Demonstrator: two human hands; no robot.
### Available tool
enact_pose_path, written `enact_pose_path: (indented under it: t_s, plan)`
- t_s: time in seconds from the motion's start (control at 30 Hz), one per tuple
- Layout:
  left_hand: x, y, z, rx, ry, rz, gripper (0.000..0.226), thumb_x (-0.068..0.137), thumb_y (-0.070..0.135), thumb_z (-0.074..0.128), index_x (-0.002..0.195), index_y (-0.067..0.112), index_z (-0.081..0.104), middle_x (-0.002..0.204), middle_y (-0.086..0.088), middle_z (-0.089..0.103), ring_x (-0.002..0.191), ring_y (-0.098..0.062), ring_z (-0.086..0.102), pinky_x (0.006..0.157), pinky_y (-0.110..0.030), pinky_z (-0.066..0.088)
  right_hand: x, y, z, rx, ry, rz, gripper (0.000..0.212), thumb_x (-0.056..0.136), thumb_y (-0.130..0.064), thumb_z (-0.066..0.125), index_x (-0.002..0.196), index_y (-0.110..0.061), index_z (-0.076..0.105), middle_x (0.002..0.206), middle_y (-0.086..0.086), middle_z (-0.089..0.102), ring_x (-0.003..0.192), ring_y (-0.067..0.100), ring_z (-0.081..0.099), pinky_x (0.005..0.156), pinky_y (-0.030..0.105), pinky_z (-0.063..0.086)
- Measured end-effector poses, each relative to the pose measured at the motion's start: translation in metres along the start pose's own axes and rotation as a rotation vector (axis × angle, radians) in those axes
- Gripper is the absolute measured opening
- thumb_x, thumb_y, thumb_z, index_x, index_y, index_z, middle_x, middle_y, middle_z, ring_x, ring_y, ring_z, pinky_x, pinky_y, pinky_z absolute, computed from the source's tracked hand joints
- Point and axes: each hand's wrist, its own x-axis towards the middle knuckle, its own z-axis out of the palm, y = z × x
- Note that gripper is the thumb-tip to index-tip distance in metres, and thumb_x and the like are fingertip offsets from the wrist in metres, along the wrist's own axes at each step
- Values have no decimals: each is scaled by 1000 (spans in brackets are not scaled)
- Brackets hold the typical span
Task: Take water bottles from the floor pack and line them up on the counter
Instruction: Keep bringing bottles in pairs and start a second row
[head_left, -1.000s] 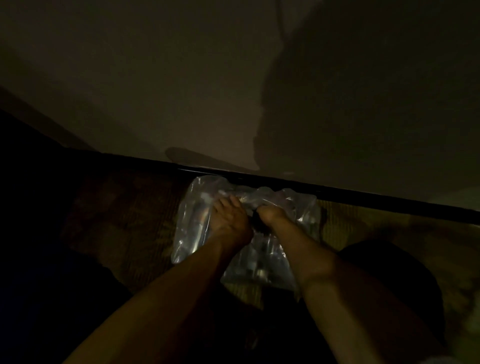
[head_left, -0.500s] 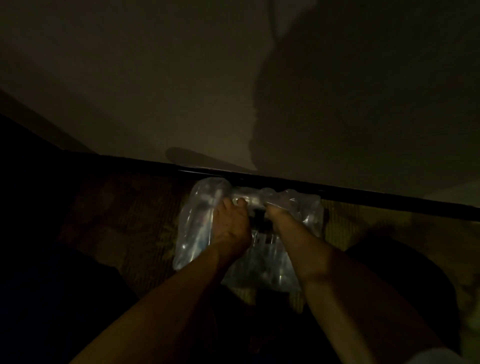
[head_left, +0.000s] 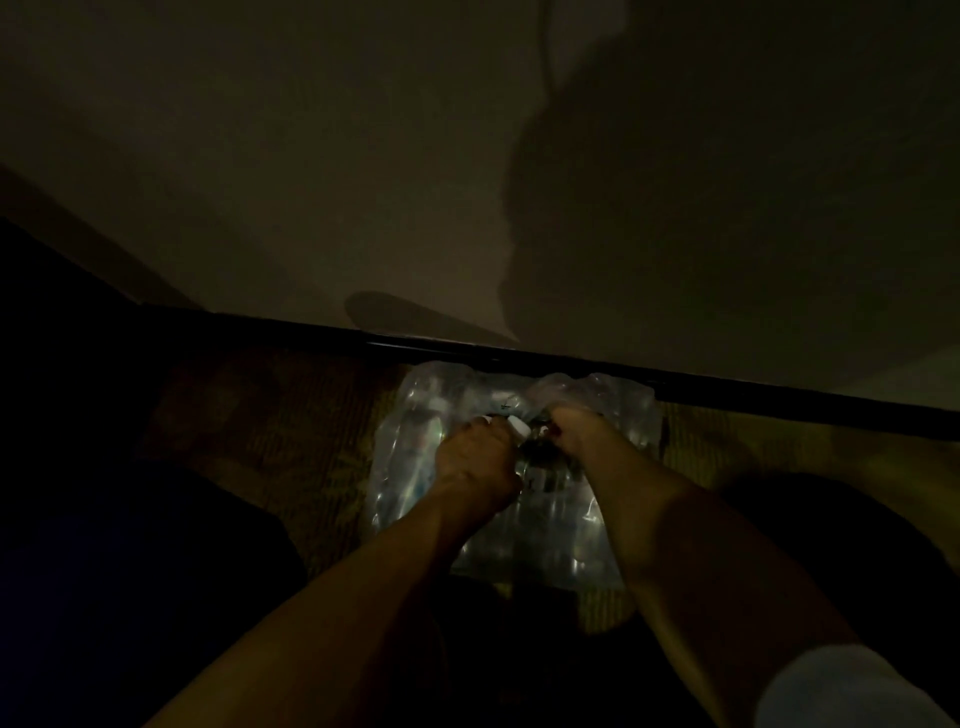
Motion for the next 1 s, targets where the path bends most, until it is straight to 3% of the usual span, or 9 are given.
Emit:
enact_pose_path:
  t_s: [0.17,0.3,0.4,0.47,0.53,0.6,0.77,0.9,1.0]
  plan:
    - [-2,2,-10,-129,-16,7,51,83,25,75,129,23,55,135,-3,56,122,-22,54,101,-32,44,-48,-7,3,39,-37,-78,22,88,-35,65,87,-13,62,88,12,64,89,29,63,87,47,56]
    - [-4,6,-18,-200,-57,20,65,81,26,76,139,18,48,140,-7,51,126,-25,50,105,-31,39,-49,1,1,107,37,-139,30,85,-40,66,98,-13,66,93,12,68,81,30,66,60,40,58]
    - [-10,10,-25,-244,-52,39,58,76,26,79,129,15,57,131,-10,59,119,-27,57,101,-35,45,-63,9,-7,271,55,-149,24,91,-32,61,100,-10,63,95,12,65,86,28,64,78,41,56]
    - [-12,13,-25,-297,-3,44,52,77,24,78,125,13,60,126,-11,62,115,-29,60,99,-36,47,-73,12,-11,314,39,-130,10,93,-25,60,94,-14,61,88,6,64,79,21,61,68,35,52]
    - [-14,15,-27,-341,35,67,54,79,23,76,129,14,58,127,-11,62,115,-29,60,98,-37,48,-77,12,-11,280,5,-126,20,92,-21,60,108,-11,64,108,11,67,93,26,63,69,36,54]
    - [-15,13,-31,-351,28,107,65,76,22,79,135,16,54,132,-10,59,118,-29,58,100,-36,47,-73,11,-12,242,26,-125,35,89,-22,61,123,-10,60,125,15,62,108,33,61,85,45,55]
    - [-16,13,-38,-456,61,118,57,73,30,82,124,17,61,120,-7,67,109,-25,64,93,-37,51,-107,14,-23,339,66,-125,39,94,-26,58,129,-10,55,123,16,60,111,34,59,91,51,52]
    - [-7,19,-49,-545,117,85,49,76,28,80,119,12,62,116,-6,65,106,-22,63,93,-34,51,-124,14,-34,480,-34,-90,28,98,-27,51,122,-12,55,97,11,59,91,26,59,69,40,52]
    - [-2,25,-61,-625,154,61,57,75,20,82,125,9,58,124,-9,60,113,-23,59,98,-31,47,-139,6,-46,545,-92,-87,24,97,-28,54,114,-11,56,99,14,58,90,28,60,60,42,58]
